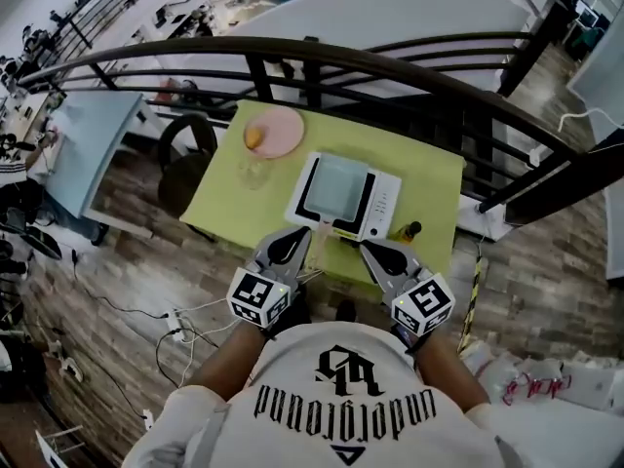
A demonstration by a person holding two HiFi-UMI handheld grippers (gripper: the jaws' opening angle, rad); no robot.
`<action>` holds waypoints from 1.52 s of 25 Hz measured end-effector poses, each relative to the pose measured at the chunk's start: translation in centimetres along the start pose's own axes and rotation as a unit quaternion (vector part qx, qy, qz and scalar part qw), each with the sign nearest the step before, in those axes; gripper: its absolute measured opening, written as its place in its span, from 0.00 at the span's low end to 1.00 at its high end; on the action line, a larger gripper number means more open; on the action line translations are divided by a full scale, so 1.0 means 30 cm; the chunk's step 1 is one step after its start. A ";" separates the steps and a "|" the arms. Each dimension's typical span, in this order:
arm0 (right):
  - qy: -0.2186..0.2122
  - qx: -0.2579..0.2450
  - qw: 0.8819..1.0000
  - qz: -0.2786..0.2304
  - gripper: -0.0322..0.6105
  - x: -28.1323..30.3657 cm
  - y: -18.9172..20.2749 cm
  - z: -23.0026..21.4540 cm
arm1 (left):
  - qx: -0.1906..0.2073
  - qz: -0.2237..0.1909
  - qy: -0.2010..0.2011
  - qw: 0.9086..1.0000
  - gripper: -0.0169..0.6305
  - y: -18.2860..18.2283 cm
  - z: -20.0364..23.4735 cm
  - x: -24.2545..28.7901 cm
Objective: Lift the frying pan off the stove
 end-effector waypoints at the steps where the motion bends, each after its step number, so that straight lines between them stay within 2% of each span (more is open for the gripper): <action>1: 0.008 0.003 1.000 0.000 0.05 0.005 0.002 -0.006 | 0.000 0.004 0.010 1.000 0.04 0.002 0.007 0.015; 8: 0.069 0.022 0.997 -0.007 0.05 0.071 0.001 -0.031 | -0.001 0.022 0.071 0.997 0.04 0.009 0.091 0.112; 14: 0.114 0.037 0.993 -0.011 0.05 0.154 -0.001 -0.029 | 0.002 0.033 0.130 0.991 0.04 0.006 0.164 0.157; 24: 0.190 0.066 0.979 -0.028 0.05 0.252 0.057 -0.008 | 0.009 0.070 0.237 0.969 0.04 0.090 0.228 0.175; 32: 0.195 0.106 0.975 -0.020 0.05 0.292 0.143 -0.023 | -0.017 0.112 0.263 0.958 0.04 0.177 0.244 0.208; 36: 0.184 0.126 0.975 -0.019 0.05 0.300 0.185 -0.047 | -0.054 0.136 0.269 0.952 0.04 0.209 0.238 0.224; 38: 0.180 0.138 0.974 -0.020 0.05 0.295 0.215 -0.060 | -0.060 0.147 0.274 0.949 0.04 0.233 0.227 0.230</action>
Point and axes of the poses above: the fingertips, and each gripper's own axes: x forward along the fingers, z to its left, y out of its underside, the point moved 3 cm from there along -x, backward along the fingers, and after that the axes turned 15 degrees about -y, right-handed, at the moved point
